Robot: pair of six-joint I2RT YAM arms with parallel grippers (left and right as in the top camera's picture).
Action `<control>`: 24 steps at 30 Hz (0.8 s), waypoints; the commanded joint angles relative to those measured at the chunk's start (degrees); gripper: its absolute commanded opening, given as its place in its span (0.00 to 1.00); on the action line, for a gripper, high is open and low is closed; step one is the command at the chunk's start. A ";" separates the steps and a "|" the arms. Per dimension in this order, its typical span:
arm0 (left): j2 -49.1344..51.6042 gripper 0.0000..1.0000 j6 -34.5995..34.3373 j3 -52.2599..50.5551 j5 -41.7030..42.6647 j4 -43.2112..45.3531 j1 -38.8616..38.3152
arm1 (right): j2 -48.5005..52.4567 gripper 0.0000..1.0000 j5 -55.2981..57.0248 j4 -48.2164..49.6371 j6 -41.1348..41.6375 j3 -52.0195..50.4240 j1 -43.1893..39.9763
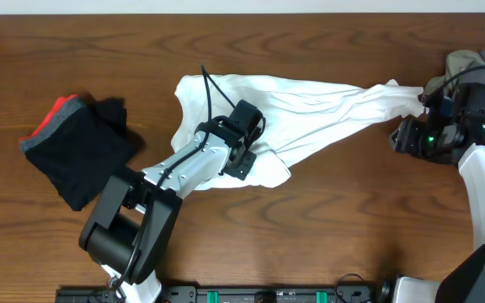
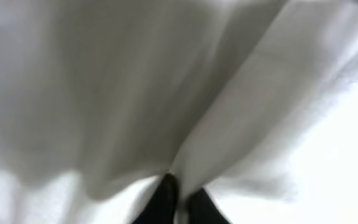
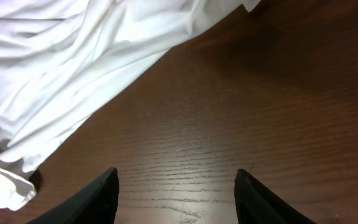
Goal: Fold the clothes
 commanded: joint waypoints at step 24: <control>-33.38 0.06 -11.21 1.03 -3.82 -33.55 0.11 | -0.44 0.59 4.46 -1.36 0.13 0.15 0.46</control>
